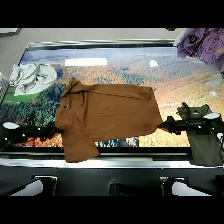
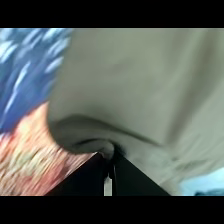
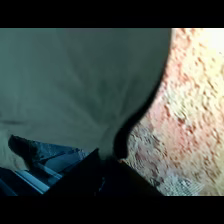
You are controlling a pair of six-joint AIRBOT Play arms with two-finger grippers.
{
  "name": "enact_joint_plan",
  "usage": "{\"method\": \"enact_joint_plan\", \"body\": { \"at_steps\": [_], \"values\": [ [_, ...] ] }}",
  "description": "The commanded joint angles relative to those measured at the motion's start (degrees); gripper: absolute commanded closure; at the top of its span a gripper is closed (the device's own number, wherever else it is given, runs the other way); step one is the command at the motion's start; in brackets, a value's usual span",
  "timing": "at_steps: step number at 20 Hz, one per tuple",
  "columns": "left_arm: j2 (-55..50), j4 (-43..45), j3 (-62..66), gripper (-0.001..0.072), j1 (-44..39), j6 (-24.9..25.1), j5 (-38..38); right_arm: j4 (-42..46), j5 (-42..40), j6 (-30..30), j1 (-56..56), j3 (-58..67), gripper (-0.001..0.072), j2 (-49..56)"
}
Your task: Fold the clothes and pants, and hang the long-sleeved shirts on hangers.
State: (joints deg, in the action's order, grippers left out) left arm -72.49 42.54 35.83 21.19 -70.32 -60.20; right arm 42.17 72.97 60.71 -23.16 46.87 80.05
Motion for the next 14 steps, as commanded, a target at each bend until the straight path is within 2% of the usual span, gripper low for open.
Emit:
{"method": "enact_joint_plan", "body": {
  "at_steps": [1,4,7,11,12,14],
  "values": [
    [-0.2,-0.5,11.9,0.0699,-2.6,-2.3,-1.3,2.9,-6.7,4.8,8.8,6.6,0.0689,-3.6],
    [-0.2,4.4,30.8,0.0699,-5.1,-5.9,-4.8,13.1,-9.5,15.5,16.2,22.1,0.0689,-4.7],
    [-0.2,15.9,54.3,0.07,-7.2,-12.7,-8.7,23.3,-7.2,22.6,20.5,43.0,0.0688,-4.8],
    [1.7,26.6,80.8,0.0699,-7.8,-19.6,-12.5,27.0,0.9,25.7,21.6,68.9,0.0688,-7.1],
    [3.6,28.6,84.7,0.0699,-7.8,-21.0,-12.4,27.0,2.3,26.1,21.6,73.5,0.0688,-9.0],
    [10.1,32.3,85.6,0.0699,-7.8,-24.1,-12.0,27.1,1.9,27.8,21.6,75.1,0.0688,-16.0]
  ]
}}
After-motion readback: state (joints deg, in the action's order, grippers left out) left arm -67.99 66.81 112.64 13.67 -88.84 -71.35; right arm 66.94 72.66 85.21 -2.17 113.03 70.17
